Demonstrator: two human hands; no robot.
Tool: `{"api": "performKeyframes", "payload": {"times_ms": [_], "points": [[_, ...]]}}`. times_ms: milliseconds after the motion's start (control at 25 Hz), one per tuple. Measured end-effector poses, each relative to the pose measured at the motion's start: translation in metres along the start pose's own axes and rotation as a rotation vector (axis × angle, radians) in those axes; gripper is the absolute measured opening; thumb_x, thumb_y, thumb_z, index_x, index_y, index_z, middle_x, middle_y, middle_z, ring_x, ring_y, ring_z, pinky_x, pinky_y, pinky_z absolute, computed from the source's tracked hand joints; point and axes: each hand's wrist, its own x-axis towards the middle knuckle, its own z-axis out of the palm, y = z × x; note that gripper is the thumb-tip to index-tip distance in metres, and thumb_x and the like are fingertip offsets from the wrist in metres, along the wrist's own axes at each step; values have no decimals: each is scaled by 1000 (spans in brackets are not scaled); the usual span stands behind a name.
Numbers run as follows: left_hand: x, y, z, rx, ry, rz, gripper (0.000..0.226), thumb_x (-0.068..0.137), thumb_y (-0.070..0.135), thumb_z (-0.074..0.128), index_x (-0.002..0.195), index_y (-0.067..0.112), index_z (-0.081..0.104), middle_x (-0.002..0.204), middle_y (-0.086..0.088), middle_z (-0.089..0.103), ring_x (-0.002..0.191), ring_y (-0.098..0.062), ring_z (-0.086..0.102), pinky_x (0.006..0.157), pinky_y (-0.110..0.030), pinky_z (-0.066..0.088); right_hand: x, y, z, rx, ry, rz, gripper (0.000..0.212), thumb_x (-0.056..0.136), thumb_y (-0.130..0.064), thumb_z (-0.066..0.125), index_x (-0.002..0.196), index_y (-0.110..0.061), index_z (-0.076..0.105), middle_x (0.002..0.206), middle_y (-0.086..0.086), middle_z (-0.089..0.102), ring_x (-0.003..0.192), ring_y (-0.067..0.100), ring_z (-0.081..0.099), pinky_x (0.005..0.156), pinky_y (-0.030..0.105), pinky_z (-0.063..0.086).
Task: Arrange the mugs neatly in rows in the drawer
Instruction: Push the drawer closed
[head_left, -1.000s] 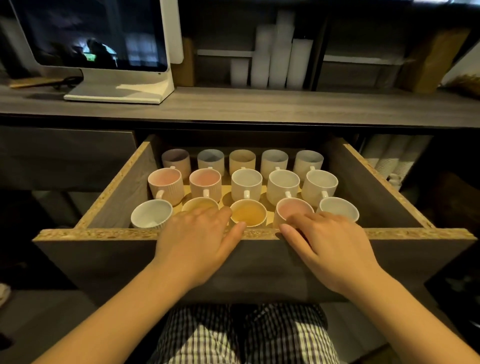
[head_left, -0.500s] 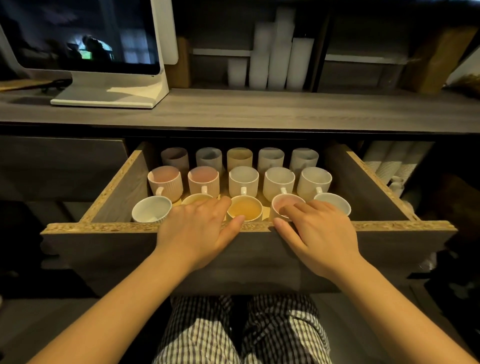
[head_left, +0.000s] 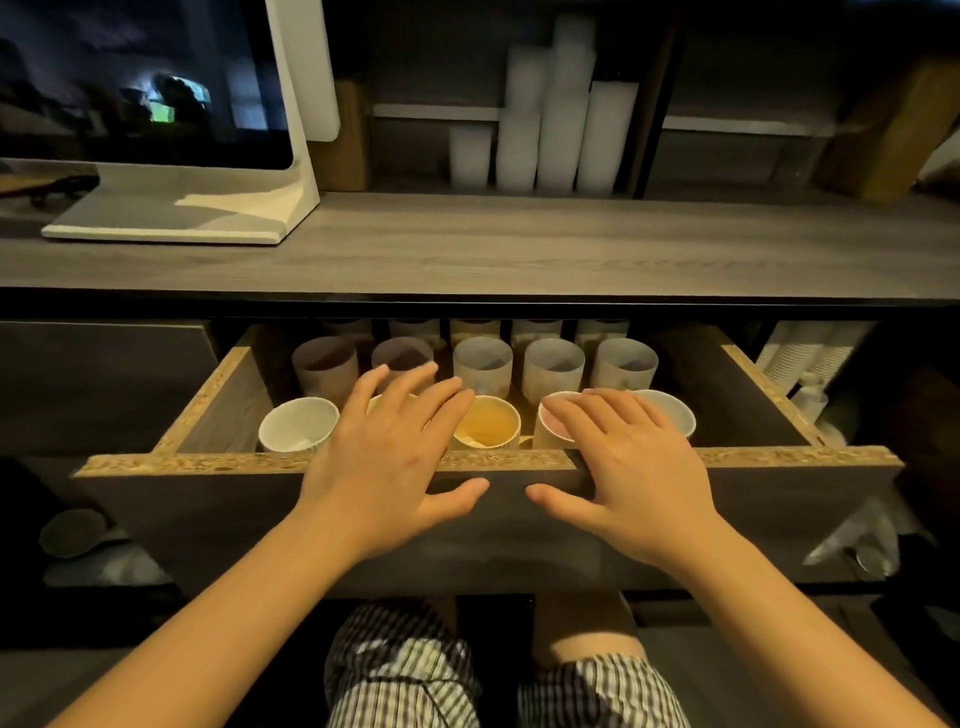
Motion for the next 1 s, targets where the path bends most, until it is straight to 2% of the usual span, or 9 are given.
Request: {"api": "performKeyframes", "payload": {"times_ms": [160,280,720,1000], "points": [[24,-13,12,20,-7,-1,74,82,62,34,130,9,53,131,-9,59,126,-30,50,103,-48,24,27,11,15,-62,-39,-8,74,80,-73,30,129,-21,52,127,2,62,122,26,55,103,44,28],[45,-21,23,26,-9,-19,75,82,62,33,130,9,53,132,-10,59,126,-30,50,104,-48,23,48,20,25,-94,-74,-10,80,81,-74,26,136,-19,45,137,4,55,132,28,45,108,45,21],[66,-32,39,56,40,-9,82,81,66,31,135,6,47,136,-11,54,129,-30,47,104,-52,32,70,34,40,-99,0,-65,87,82,-76,20,143,-15,33,146,10,43,139,31,31,110,50,28],[100,-50,59,72,20,-50,89,80,70,26,141,6,34,146,-13,43,134,-29,40,107,-51,22,106,45,59,-113,12,-35,93,78,-77,24,145,-13,26,151,13,35,141,33,26,110,50,16]]}}
